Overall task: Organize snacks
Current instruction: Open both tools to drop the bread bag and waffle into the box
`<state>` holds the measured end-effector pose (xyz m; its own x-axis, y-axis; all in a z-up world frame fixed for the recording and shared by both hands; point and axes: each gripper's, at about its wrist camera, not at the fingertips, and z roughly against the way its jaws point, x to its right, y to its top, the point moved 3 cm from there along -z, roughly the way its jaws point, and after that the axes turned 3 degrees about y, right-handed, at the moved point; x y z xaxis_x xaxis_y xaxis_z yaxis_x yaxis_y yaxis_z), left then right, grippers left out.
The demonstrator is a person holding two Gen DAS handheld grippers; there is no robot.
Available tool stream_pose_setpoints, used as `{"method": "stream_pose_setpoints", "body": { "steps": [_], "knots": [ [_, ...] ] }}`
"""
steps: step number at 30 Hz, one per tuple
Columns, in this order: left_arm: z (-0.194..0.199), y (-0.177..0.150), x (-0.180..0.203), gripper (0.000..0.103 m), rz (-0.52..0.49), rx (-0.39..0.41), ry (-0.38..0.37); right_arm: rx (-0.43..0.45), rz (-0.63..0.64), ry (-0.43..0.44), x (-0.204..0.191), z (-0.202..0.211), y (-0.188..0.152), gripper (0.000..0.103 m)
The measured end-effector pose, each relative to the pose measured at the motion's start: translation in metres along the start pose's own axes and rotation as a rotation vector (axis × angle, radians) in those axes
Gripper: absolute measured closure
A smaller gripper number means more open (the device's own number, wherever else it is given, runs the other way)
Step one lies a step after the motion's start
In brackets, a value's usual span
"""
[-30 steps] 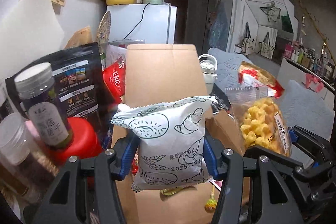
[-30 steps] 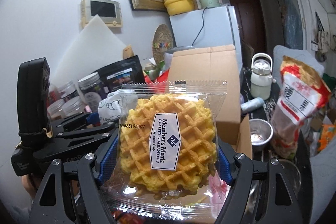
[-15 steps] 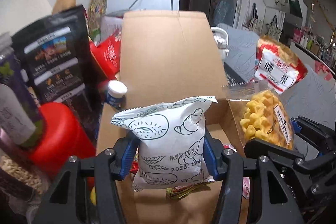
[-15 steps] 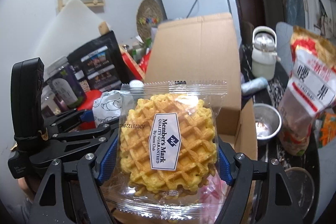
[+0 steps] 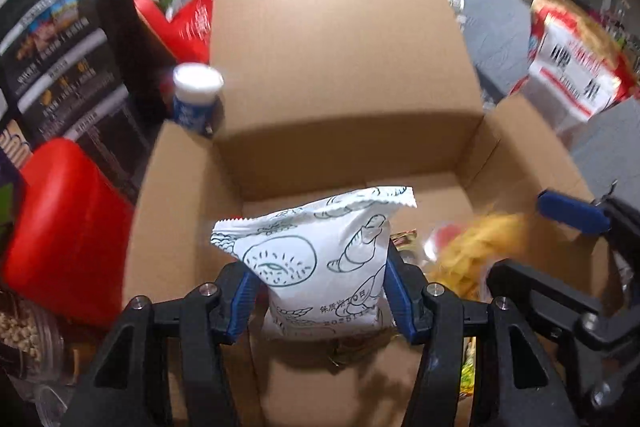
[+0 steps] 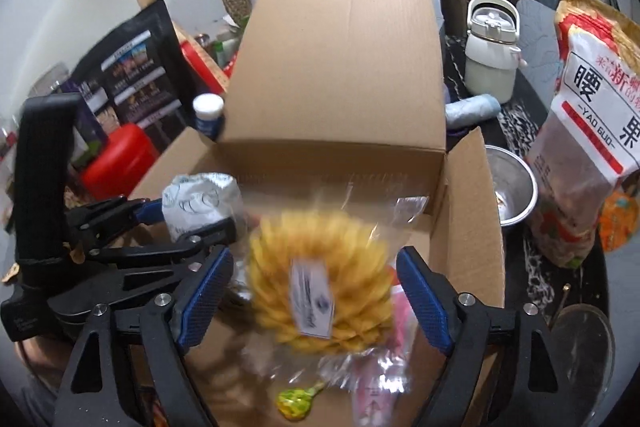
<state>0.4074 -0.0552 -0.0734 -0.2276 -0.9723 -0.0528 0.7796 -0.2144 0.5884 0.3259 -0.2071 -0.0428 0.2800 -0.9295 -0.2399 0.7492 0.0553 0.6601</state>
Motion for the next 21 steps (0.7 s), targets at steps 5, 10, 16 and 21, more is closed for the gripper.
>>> {"method": "stream_pose_setpoints", "body": {
  "steps": [5,10,16,21],
  "knots": [
    [0.003,0.001,-0.001,0.047,-0.008,0.029,0.037,-0.003,0.013,-0.002,-0.001,0.001,0.0,0.018],
    [0.007,-0.002,-0.006,0.047,-0.002,0.039,0.053,0.003,-0.007,0.005,0.0,0.004,0.0,0.018],
    [0.02,-0.003,-0.006,0.047,0.007,0.058,0.052,0.023,0.008,-0.003,-0.008,0.014,-0.001,0.018],
    [0.041,-0.008,-0.009,0.047,0.012,0.083,0.05,0.062,0.008,-0.004,-0.017,0.029,0.0,0.018]
  ]
}}
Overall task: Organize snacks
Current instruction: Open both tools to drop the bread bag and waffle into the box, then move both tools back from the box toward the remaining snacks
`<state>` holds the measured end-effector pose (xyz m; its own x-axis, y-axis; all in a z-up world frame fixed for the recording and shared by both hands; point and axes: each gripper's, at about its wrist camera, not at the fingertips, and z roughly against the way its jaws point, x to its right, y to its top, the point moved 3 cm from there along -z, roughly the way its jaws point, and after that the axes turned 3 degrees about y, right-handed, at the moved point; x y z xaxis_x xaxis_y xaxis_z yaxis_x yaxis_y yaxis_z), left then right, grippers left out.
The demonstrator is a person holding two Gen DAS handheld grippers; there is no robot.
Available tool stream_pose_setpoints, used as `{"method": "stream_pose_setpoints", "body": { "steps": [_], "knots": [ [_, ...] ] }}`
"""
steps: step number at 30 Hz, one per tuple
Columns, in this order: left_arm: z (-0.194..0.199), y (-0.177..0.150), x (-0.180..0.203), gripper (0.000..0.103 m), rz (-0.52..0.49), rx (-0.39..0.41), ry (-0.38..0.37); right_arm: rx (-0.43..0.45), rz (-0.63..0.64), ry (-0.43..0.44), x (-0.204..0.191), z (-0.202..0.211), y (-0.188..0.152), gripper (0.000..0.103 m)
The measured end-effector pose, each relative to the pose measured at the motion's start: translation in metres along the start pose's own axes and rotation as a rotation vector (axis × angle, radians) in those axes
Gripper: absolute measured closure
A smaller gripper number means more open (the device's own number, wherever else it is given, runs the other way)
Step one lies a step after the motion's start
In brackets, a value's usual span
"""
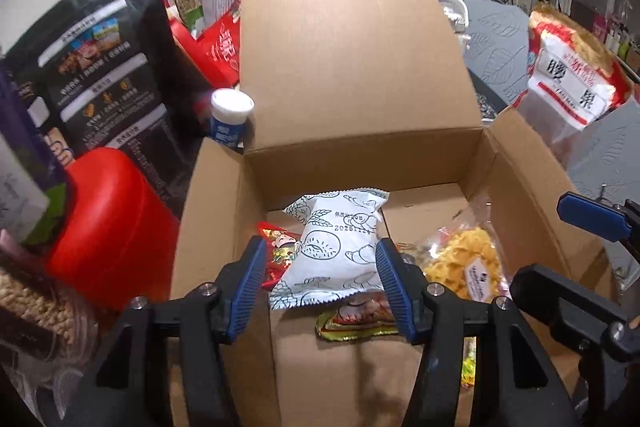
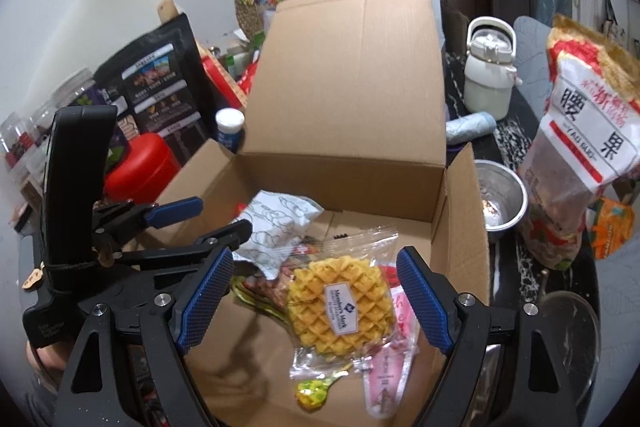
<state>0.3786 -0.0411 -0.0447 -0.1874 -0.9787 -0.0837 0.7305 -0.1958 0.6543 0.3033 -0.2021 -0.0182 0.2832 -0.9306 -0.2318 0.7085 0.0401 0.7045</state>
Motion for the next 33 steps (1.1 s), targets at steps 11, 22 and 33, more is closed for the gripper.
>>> {"method": "stream_pose_setpoints", "body": {
  "steps": [11,22,33],
  "knots": [
    [0.071,-0.011,-0.005,0.047,0.009,0.082,0.004,0.077,0.034,-0.016,-0.03,0.06,-0.004,0.018],
    [0.168,-0.019,-0.012,0.047,0.009,0.228,0.015,0.197,0.096,-0.022,-0.077,0.142,-0.012,0.018],
    [0.241,-0.052,-0.016,0.044,-0.006,0.302,0.002,0.285,0.129,-0.017,-0.112,0.205,-0.038,0.016]
  ]
}}
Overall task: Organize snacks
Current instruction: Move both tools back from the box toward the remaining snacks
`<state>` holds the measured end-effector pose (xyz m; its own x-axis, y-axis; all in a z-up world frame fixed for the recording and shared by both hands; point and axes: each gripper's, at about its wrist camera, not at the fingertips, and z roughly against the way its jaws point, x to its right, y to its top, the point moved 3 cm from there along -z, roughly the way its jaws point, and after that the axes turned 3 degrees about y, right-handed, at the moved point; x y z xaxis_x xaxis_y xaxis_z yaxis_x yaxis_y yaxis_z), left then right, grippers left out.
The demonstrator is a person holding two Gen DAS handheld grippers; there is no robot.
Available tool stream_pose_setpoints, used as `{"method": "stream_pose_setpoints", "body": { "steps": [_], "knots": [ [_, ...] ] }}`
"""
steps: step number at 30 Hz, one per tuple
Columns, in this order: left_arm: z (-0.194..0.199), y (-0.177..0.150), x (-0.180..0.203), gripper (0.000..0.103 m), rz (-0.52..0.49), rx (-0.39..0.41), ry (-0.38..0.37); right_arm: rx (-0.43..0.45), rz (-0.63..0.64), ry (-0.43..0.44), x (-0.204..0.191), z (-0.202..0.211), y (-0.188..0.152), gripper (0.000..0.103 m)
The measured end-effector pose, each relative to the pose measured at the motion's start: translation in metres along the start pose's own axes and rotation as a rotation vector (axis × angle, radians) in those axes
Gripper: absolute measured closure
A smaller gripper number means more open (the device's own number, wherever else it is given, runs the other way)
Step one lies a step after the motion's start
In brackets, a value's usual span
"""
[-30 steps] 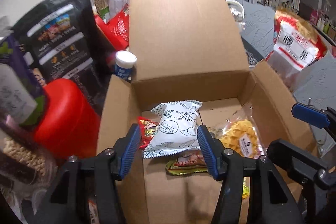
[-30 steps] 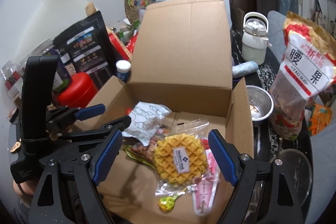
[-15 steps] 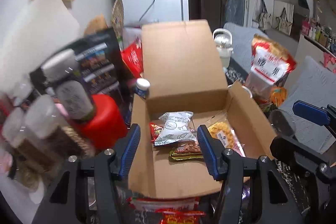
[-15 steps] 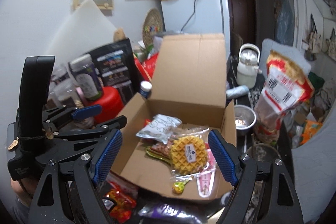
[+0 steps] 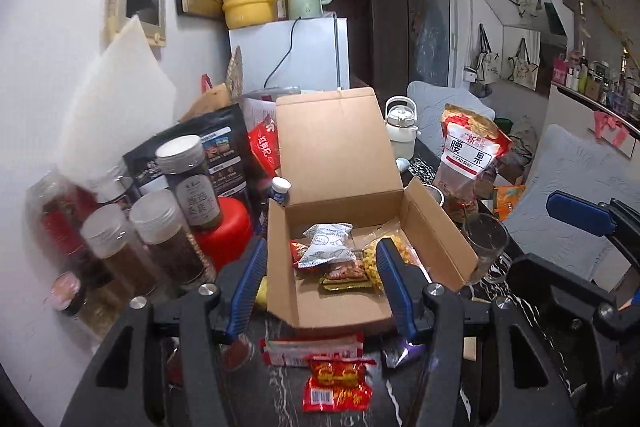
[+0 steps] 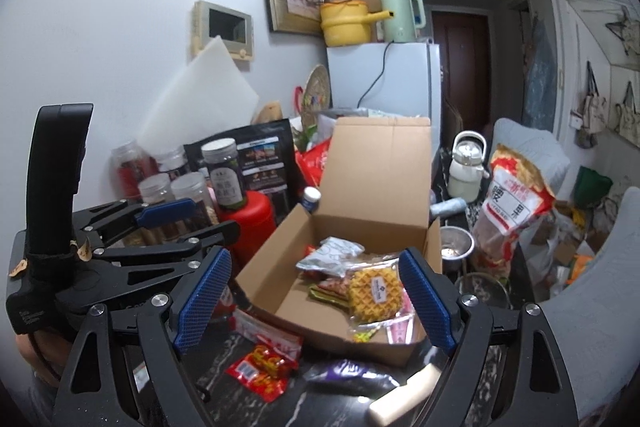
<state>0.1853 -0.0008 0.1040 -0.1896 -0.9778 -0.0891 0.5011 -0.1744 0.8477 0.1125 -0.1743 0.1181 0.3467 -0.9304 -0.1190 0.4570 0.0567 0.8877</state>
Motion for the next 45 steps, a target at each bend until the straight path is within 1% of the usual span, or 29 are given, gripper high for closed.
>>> {"method": "stream_pose_setpoints", "body": {
  "steps": [1,2,3,6,15,17,22,28,33,35,36,40,42,45],
  "knots": [
    [0.005,-0.002,-0.001,0.041,-0.004,0.006,0.005,0.004,0.004,0.003,-0.003,0.005,-0.002,0.016],
    [0.013,-0.004,-0.001,0.033,-0.007,0.017,0.007,0.009,0.008,0.006,-0.006,0.009,-0.004,0.016],
    [0.02,-0.007,-0.002,0.032,-0.008,0.031,0.008,0.012,0.012,0.008,-0.009,0.014,-0.005,0.016],
    [0.031,-0.015,-0.004,0.032,-0.003,0.045,0.011,0.025,0.02,0.013,-0.018,0.026,-0.012,0.015],
    [0.047,-0.05,-0.007,0.032,-0.001,0.015,-0.04,0.019,0.018,0.032,-0.036,0.043,-0.042,0.014],
    [0.047,-0.059,-0.006,0.032,-0.002,0.002,-0.057,0.009,0.022,0.028,-0.039,0.043,-0.05,0.014],
    [0.043,-0.089,-0.008,0.032,0.01,-0.062,-0.097,-0.029,0.005,0.009,-0.042,0.039,-0.076,0.014],
    [0.032,-0.127,-0.014,0.032,0.04,-0.133,-0.11,-0.078,-0.036,0.012,-0.045,0.035,-0.11,0.014],
    [0.019,-0.153,-0.021,0.032,0.064,-0.198,-0.112,-0.122,-0.056,0.01,-0.05,0.02,-0.131,0.014],
    [0.014,-0.162,-0.026,0.032,0.081,-0.206,-0.097,-0.135,-0.08,0.02,-0.051,0.013,-0.139,0.014],
    [0.012,-0.167,-0.03,0.032,0.094,-0.207,-0.075,-0.138,-0.102,0.023,-0.051,0.009,-0.144,0.014],
    [0.005,-0.179,-0.039,0.032,0.087,-0.213,-0.031,-0.156,-0.114,0.024,-0.057,-0.009,-0.16,0.014],
    [0.0,-0.185,-0.043,0.032,0.083,-0.228,-0.023,-0.176,-0.112,0.02,-0.059,-0.021,-0.167,0.014],
    [-0.011,-0.196,-0.052,0.032,0.106,-0.263,-0.023,-0.227,-0.132,0.028,-0.061,-0.044,-0.177,0.014]
  ]
}}
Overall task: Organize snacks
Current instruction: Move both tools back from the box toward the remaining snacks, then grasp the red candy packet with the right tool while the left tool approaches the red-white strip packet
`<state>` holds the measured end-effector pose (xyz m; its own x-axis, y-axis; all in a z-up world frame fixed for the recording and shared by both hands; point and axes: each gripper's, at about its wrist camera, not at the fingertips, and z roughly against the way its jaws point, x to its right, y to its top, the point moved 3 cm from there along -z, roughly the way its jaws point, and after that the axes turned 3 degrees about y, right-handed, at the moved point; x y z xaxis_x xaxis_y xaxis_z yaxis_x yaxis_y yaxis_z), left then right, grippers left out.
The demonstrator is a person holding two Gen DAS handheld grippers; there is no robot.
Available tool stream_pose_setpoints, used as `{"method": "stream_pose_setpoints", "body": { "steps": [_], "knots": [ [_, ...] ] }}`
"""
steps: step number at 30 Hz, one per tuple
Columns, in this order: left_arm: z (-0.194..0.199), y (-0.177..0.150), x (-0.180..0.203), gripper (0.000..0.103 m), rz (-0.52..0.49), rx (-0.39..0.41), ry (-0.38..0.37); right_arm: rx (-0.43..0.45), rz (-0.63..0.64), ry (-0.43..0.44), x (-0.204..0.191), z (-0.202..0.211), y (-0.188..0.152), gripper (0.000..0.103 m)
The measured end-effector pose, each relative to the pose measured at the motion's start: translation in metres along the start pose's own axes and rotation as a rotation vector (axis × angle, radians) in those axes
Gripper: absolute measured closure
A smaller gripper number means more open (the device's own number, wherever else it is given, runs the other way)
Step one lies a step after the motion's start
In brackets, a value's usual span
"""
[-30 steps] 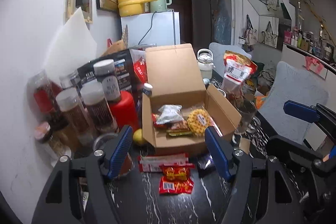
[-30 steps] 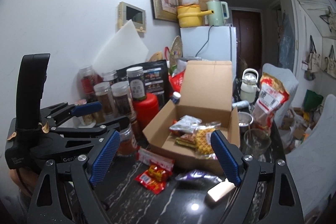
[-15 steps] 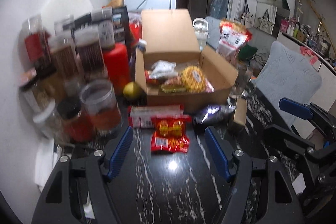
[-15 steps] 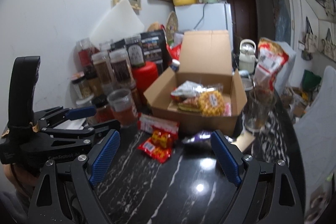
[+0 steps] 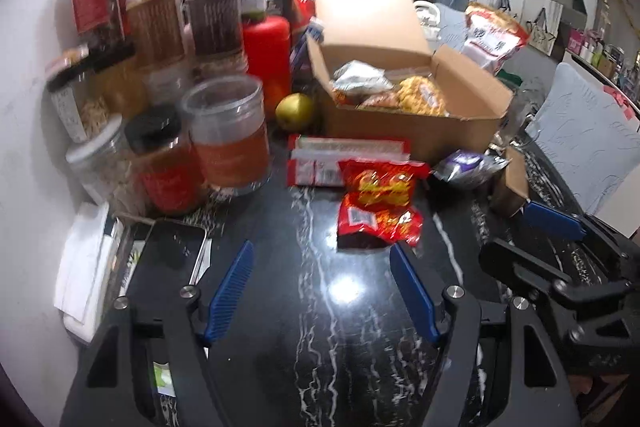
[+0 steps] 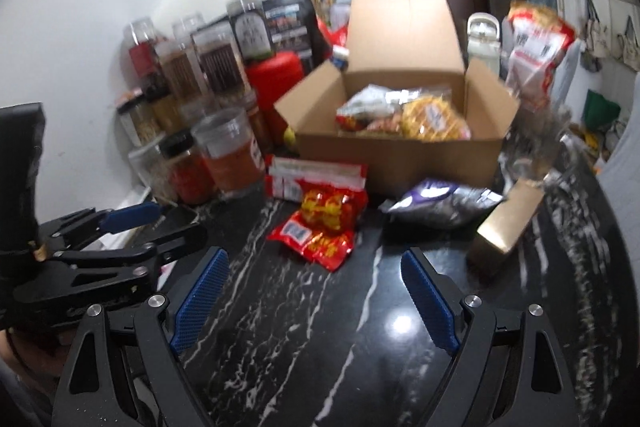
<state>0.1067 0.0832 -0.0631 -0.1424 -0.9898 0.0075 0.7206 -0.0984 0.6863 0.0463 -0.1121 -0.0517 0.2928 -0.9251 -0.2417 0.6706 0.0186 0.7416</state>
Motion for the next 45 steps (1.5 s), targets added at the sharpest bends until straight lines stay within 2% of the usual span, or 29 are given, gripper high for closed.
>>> {"method": "stream_pose_setpoints", "body": {
  "steps": [5,13,23,30,32,34,39,45],
  "knots": [
    [-0.018,-0.007,-0.021,0.032,0.043,-0.031,0.026,-0.034,-0.012,-0.001,0.0,-0.029,0.002,0.014],
    [-0.043,0.001,-0.051,0.032,0.115,-0.059,0.05,-0.11,-0.033,-0.017,0.004,-0.088,0.013,0.014],
    [-0.069,0.009,-0.057,0.032,0.125,-0.094,0.014,-0.182,-0.069,-0.075,0.016,-0.142,0.023,0.014],
    [-0.071,0.009,-0.056,0.032,0.13,-0.101,-0.004,-0.192,-0.05,-0.106,0.014,-0.159,0.032,0.014],
    [-0.07,0.007,-0.056,0.032,0.134,-0.105,-0.002,-0.197,-0.046,-0.119,0.014,-0.164,0.031,0.02],
    [-0.07,0.007,-0.055,0.032,0.137,-0.111,-0.004,-0.191,-0.032,-0.147,0.015,-0.166,0.031,0.038],
    [-0.066,0.004,-0.052,0.032,0.138,-0.114,0.006,-0.191,-0.016,-0.116,0.014,-0.16,0.027,0.04],
    [-0.058,0.003,-0.041,0.032,0.124,-0.101,0.025,-0.177,-0.053,-0.031,0.013,-0.134,0.013,0.04]
  ]
}}
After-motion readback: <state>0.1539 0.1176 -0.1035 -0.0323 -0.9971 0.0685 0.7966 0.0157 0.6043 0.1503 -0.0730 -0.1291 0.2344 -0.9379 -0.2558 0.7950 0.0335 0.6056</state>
